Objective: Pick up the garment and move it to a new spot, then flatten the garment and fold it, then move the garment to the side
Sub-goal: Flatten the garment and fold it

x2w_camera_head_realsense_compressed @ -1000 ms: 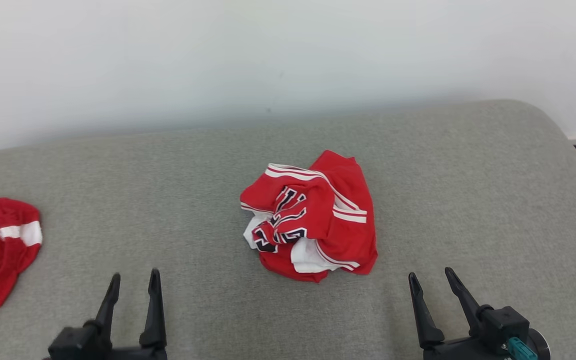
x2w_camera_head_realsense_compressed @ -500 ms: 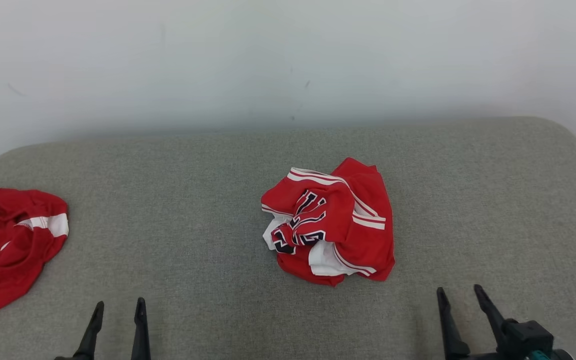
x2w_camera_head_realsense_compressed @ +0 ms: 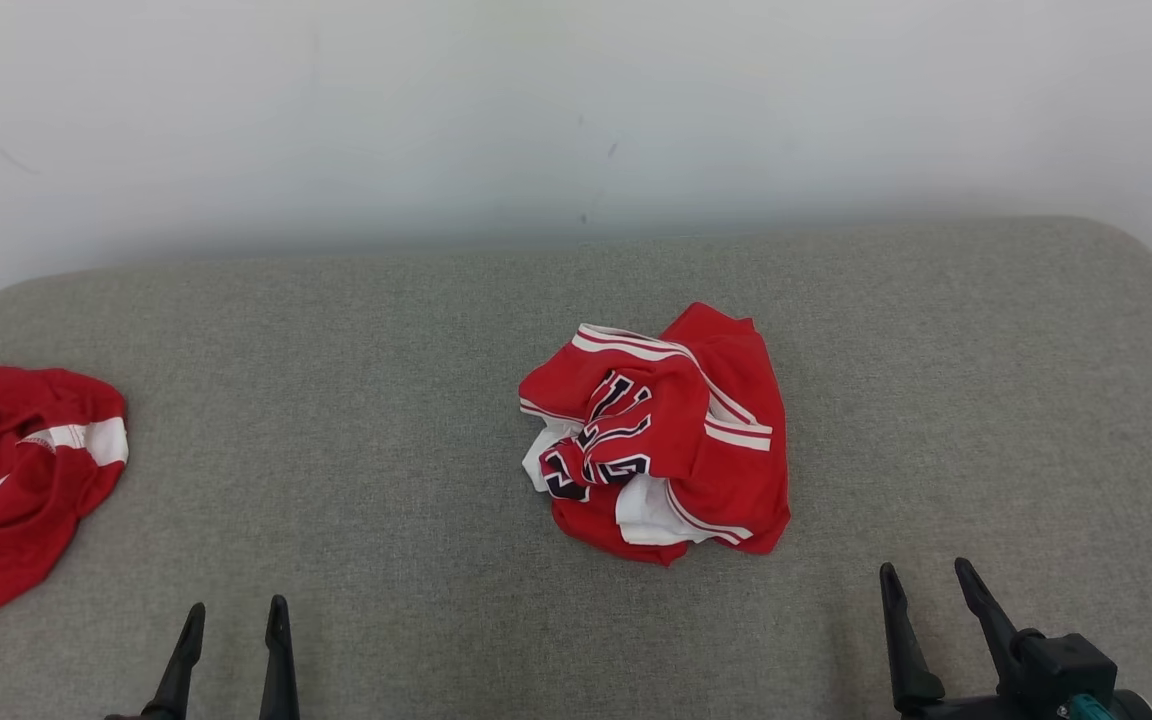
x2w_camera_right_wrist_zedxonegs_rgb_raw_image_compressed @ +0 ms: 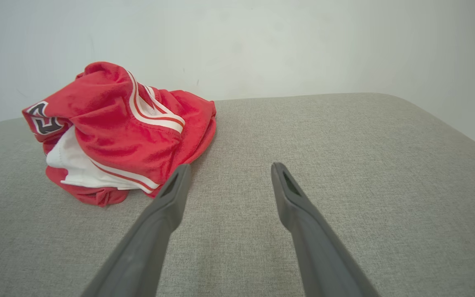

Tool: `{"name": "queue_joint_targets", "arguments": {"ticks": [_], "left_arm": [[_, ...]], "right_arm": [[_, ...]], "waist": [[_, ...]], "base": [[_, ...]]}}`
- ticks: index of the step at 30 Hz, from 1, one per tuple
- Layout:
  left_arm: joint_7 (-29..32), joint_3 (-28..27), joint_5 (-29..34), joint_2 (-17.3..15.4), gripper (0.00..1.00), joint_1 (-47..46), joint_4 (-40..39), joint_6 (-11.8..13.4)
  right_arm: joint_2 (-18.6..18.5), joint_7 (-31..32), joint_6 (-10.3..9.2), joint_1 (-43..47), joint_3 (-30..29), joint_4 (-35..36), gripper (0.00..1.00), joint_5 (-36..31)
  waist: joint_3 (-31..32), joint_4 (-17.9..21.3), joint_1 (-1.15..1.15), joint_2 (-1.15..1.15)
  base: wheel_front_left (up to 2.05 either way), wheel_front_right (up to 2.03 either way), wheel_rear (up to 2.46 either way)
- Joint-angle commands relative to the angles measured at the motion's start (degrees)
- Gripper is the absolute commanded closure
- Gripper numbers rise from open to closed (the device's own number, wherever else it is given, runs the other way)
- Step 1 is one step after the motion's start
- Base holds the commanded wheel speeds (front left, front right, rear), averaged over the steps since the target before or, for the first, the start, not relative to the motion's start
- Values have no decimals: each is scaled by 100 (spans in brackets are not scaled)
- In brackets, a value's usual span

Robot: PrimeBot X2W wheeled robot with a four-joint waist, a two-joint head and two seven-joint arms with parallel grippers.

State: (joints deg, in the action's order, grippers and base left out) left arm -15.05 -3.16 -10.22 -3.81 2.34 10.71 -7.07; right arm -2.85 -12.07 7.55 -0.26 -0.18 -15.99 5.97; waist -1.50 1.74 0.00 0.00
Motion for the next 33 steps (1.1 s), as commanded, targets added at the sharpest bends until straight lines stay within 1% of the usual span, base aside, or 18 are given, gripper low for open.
{"name": "queue_joint_targets", "arguments": {"ticks": [1, 11, 14, 18, 21, 26, 30, 33], "left_arm": [[-20, 4, 23, 31, 0, 10, 5, -17], [-20, 6, -21, 66, 0, -51, -22, -47], [-19, 6, -55, 74, 0, -38, -34, -33], [-19, 20, -60, 83, 0, -38, -35, -37], [-20, 70, -39, 86, 0, -87, -10, -39], [-19, 226, -63, 87, 0, -169, -12, -41], [-19, 332, -88, 88, 0, -275, -28, -41], [-19, 419, -101, 89, 0, -317, -9, -41]], "right_arm": [[-6, 9, -12, -66, 4, 14, 0, 29], [-6, 8, -12, -123, 16, 27, 0, 65], [-6, 15, -12, -195, 38, 33, 0, 142], [-29, 151, -12, -541, 206, 24, 0, 392], [-217, 518, -12, -981, 373, -67, 0, 603], [-481, 1587, -12, -1812, 540, -519, 0, 1009], [-549, 2430, -12, -2368, 573, -1009, 0, 1316], [-584, 2907, -12, -2658, 605, -1378, 0, 1438]], "waist": [[-20, 0, 0, 0], [-47, -39, 0, 0], [-53, -49, 0, 0], [-89, -61, 0, 0], [-124, -120, 0, 0], [-232, -302, 0, 0], [-378, -495, 0, 0], [-508, -638, 0, 0]], "base": [[0, 0, 0], [0, 0, 0], [0, 0, 0], [0, 0, 0], [0, 0, 0], [0, 0, 0], [0, 0, 0], [0, 0, 0]]}}
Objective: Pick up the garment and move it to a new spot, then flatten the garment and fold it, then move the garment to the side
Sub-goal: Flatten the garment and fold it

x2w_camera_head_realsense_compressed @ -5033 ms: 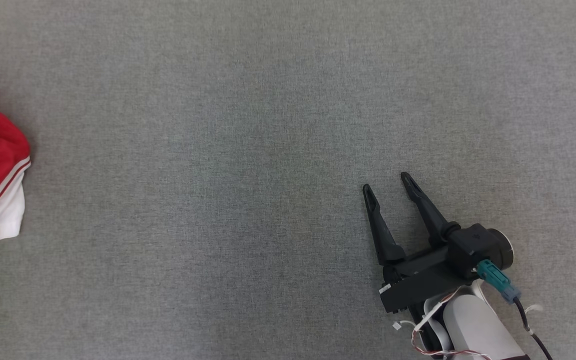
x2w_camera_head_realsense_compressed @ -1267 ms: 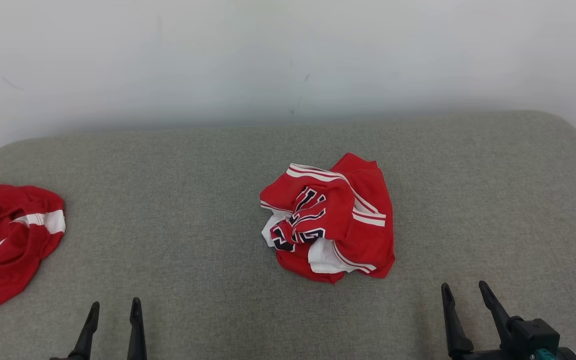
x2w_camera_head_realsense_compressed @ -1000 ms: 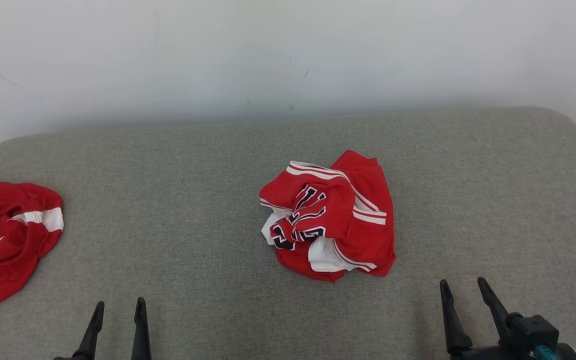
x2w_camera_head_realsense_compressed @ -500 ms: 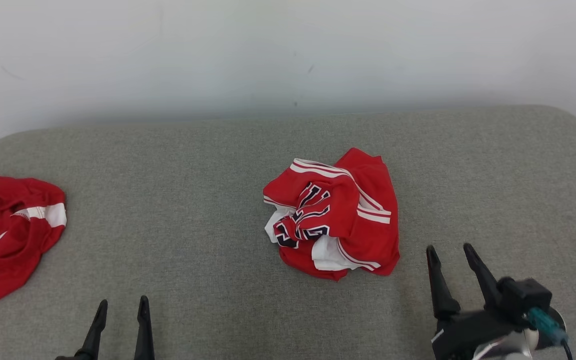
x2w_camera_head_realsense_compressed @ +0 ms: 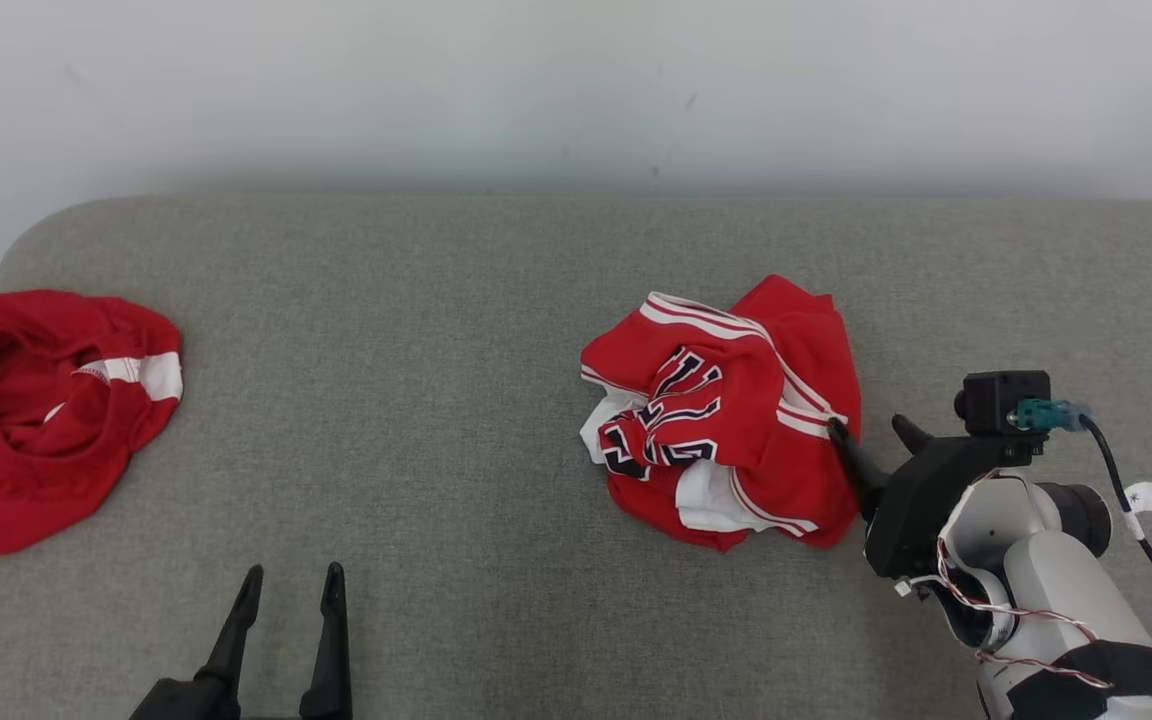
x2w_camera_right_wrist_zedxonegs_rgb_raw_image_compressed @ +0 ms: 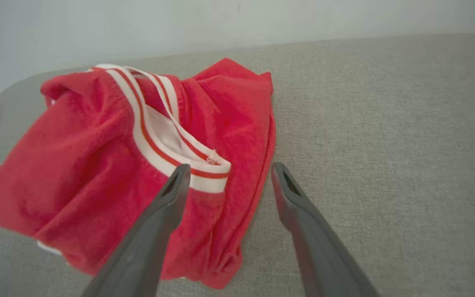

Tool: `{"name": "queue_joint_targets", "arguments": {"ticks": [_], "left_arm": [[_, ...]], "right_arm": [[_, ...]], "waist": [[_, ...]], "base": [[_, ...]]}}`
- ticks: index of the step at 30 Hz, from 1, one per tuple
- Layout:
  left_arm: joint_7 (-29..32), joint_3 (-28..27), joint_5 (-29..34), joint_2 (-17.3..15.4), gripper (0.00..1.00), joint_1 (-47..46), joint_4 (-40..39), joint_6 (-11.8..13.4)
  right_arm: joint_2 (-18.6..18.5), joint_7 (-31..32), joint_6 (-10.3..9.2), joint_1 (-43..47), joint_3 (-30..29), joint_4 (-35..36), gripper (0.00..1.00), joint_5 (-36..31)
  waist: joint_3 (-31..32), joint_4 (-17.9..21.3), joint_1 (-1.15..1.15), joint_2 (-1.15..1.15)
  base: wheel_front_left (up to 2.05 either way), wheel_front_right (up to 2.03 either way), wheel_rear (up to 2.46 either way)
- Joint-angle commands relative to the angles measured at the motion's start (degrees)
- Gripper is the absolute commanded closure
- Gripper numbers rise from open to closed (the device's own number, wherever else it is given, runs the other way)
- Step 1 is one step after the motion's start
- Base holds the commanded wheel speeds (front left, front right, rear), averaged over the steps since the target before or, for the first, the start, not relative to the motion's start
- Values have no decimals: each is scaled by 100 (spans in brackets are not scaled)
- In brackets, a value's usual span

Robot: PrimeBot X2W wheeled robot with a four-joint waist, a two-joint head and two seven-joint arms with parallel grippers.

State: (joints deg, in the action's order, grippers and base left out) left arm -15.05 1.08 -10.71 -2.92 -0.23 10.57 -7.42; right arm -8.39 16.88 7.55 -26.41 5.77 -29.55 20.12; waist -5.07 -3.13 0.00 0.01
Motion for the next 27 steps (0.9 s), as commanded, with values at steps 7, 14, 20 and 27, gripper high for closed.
{"name": "queue_joint_targets", "arguments": {"ticks": [7, 14, 20, 27], "left_arm": [[-19, 63, -71, 1, 0, -194, 34, -1], [-19, 52, -67, 3, 0, -196, 73, -1], [-19, 66, -91, 3, 0, -92, 101, -1], [-19, 47, -103, 3, 0, 44, 102, -1]], "right_arm": [[-59, 378, -12, -328, 348, -459, 0, 308], [-64, 54, -12, -395, 691, -609, 0, 451], [-143, -164, -12, -380, 945, -676, 100, 415], [-139, -280, -12, -300, 1136, -506, 100, 415]], "waist": [[-356, -379, 0, -1], [-316, -424, 0, -1], [-145, -417, 0, -1], [71, -386, 0, -1]], "base": [[0, 0, 0], [0, 0, 0], [0, 0, 0], [0, 0, 0]]}}
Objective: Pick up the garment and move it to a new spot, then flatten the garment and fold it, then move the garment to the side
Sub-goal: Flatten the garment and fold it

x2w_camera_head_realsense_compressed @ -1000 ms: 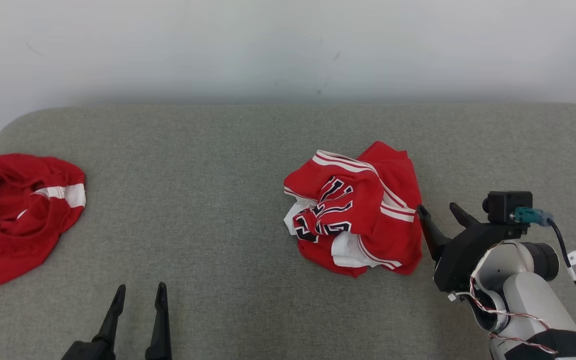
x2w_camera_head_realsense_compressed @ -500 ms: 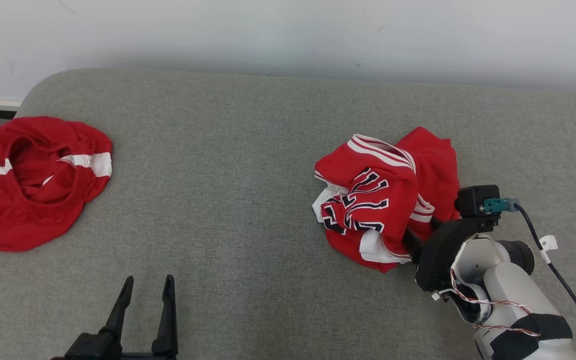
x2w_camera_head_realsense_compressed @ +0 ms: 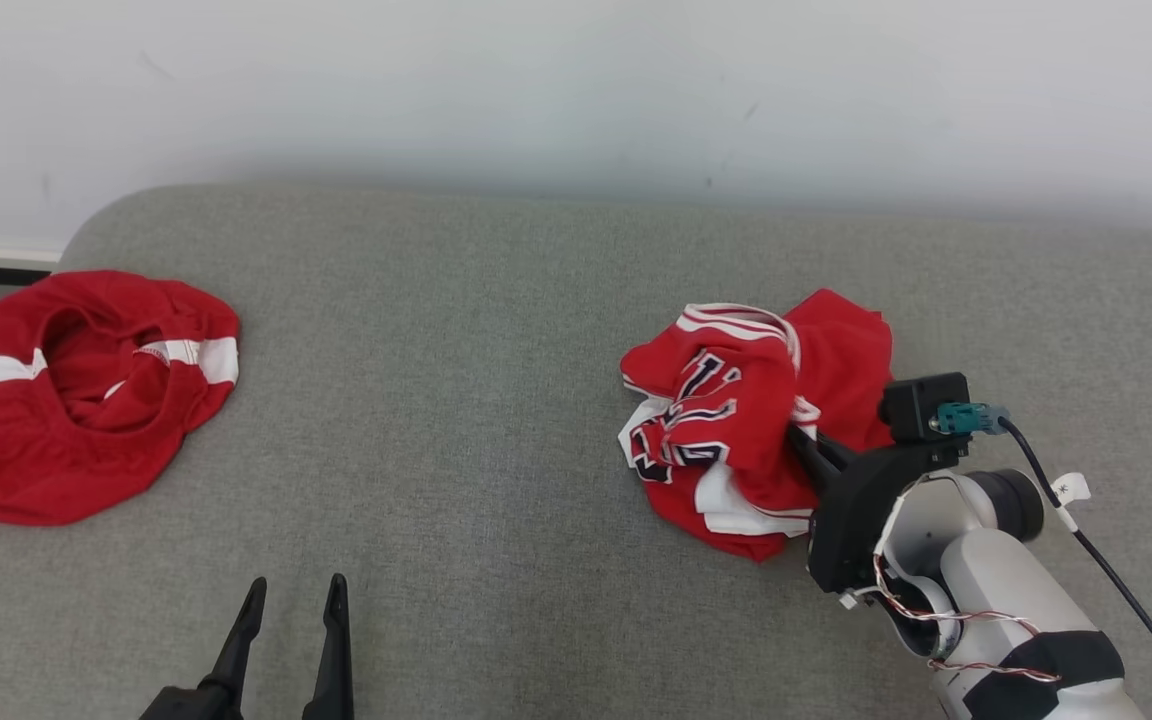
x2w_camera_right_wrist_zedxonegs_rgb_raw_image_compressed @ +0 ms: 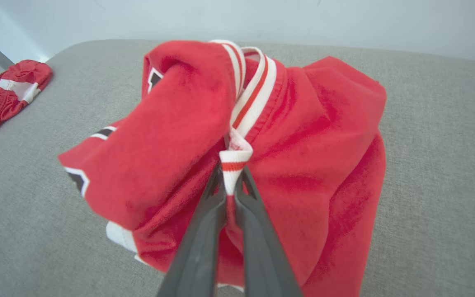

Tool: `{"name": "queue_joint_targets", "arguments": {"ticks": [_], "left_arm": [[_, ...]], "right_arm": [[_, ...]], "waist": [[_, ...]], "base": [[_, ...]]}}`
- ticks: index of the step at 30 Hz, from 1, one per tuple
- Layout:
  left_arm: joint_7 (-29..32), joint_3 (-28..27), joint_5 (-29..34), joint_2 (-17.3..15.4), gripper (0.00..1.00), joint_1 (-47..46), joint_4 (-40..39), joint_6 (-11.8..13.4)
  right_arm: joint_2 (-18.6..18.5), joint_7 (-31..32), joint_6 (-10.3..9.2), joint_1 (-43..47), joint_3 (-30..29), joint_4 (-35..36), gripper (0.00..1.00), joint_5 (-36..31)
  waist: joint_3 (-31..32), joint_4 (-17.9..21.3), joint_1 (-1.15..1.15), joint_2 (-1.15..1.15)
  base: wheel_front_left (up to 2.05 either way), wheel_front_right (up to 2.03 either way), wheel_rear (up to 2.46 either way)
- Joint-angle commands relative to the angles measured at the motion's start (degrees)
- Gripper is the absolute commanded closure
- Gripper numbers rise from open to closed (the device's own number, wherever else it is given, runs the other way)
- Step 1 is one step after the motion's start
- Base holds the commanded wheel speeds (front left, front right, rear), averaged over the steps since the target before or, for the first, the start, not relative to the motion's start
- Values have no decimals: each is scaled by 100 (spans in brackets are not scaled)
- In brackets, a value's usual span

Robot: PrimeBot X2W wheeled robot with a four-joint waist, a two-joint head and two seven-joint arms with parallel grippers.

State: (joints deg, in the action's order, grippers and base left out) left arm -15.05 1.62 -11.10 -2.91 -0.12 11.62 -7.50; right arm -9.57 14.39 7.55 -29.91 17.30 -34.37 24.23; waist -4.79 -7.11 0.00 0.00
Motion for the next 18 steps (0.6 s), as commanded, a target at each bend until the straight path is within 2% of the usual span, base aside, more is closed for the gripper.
{"name": "queue_joint_targets", "arguments": {"ticks": [1, 10, 18], "left_arm": [[-19, -13, -64, 2, 0, 43, -7, 7], [-19, -97, -64, 3, 0, 183, -53, 6], [-19, -115, -99, 3, 0, 117, -111, 6]], "right_arm": [[-8, -38, -12, 46, 32, 53, 100, 45], [168, 37, -12, -488, 468, 1141, 100, 517], [551, 298, -12, -1743, 975, 1555, 100, 1204]], "waist": [[77, 16, 0, 0], [234, 50, 0, 0], [111, 71, 0, 0]], "base": [[0, 0, 0], [0, 0, 0], [0, 0, 0]]}}
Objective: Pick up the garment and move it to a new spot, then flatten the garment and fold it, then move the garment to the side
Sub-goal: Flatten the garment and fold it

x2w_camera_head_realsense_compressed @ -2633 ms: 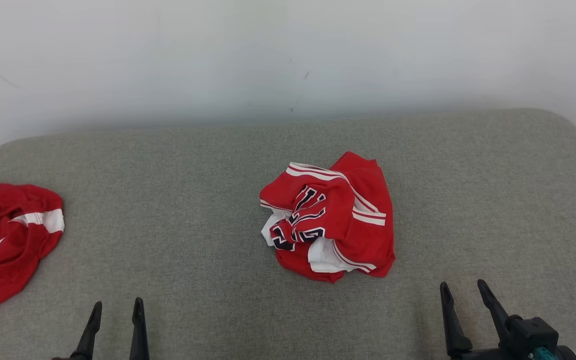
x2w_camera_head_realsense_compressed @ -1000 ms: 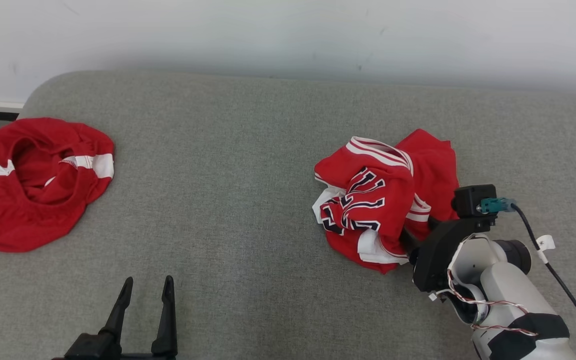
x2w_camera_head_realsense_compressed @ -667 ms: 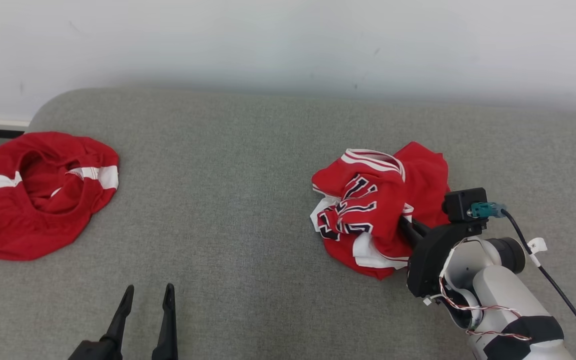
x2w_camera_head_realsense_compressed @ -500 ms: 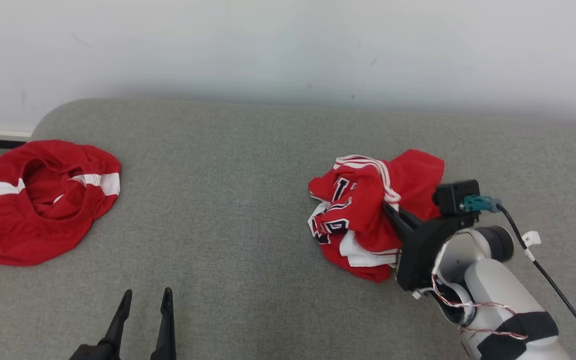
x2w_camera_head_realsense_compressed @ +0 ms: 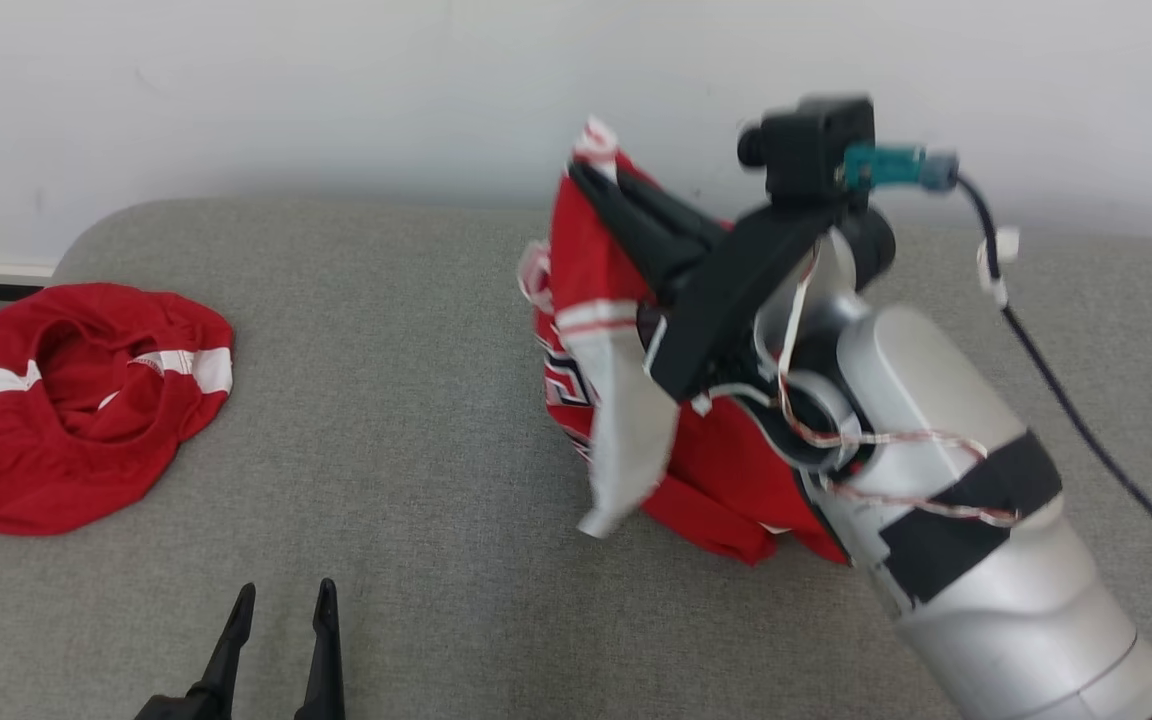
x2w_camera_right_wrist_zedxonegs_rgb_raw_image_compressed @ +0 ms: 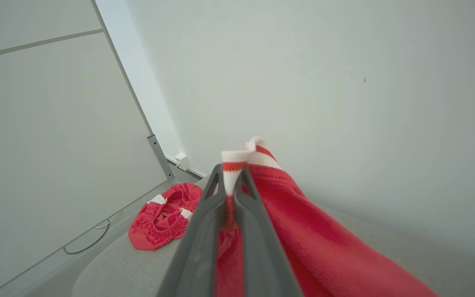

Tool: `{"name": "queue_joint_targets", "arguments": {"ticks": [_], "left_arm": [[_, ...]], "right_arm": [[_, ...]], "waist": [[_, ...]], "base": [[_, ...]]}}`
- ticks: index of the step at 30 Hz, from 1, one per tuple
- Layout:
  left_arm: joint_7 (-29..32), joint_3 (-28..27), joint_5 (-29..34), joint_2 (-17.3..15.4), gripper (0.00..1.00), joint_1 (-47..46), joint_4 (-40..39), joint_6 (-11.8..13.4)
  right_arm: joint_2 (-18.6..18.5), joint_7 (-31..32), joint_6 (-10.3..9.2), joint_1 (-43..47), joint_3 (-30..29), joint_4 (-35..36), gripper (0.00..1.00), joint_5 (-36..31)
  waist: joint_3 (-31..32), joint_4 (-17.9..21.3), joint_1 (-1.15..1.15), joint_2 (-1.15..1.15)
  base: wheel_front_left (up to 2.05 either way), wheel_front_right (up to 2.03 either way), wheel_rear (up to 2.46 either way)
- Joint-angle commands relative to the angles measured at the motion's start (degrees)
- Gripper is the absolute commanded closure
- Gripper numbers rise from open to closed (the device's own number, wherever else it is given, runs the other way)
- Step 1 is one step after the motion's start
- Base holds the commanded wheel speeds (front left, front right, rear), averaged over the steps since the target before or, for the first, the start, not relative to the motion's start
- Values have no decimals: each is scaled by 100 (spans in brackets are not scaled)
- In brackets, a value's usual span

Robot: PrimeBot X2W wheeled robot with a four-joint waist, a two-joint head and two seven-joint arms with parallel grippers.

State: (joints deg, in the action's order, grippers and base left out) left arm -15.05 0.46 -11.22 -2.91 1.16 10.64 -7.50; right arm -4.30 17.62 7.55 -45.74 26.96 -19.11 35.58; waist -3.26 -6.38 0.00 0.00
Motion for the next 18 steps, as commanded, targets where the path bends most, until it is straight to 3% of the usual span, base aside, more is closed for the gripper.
{"name": "queue_joint_targets", "arguments": {"ticks": [1, 3, 11, 14, 18], "left_arm": [[-19, 14, -87, 3, 0, -40, -12, 6], [-19, 38, -71, 2, 0, -91, 2, 6], [-19, -7, -88, 2, 0, -63, 0, 7], [-19, -59, -81, 3, 0, -34, -4, 7], [-19, -62, -98, 2, 0, -37, -30, 8]], "right_arm": [[61, -45, -12, -336, 39, 9, 100, 134], [121, -125, -12, -708, 69, -28, 100, 262], [141, -1203, -12, -1989, 224, -166, 100, 1834], [142, -1509, -12, -2077, 203, -528, 100, 2208], [138, -1598, -12, -1831, -27, -1402, 100, 2158]], "waist": [[-56, -10, 0, 0], [-85, -38, 0, 0], [-127, -38, 0, 0], [-116, 35, 0, 0], [-150, 168, 0, 0]], "base": [[0, 0, 0], [0, 0, 0], [0, 0, 0], [0, 0, 0], [0, 0, 0]]}}
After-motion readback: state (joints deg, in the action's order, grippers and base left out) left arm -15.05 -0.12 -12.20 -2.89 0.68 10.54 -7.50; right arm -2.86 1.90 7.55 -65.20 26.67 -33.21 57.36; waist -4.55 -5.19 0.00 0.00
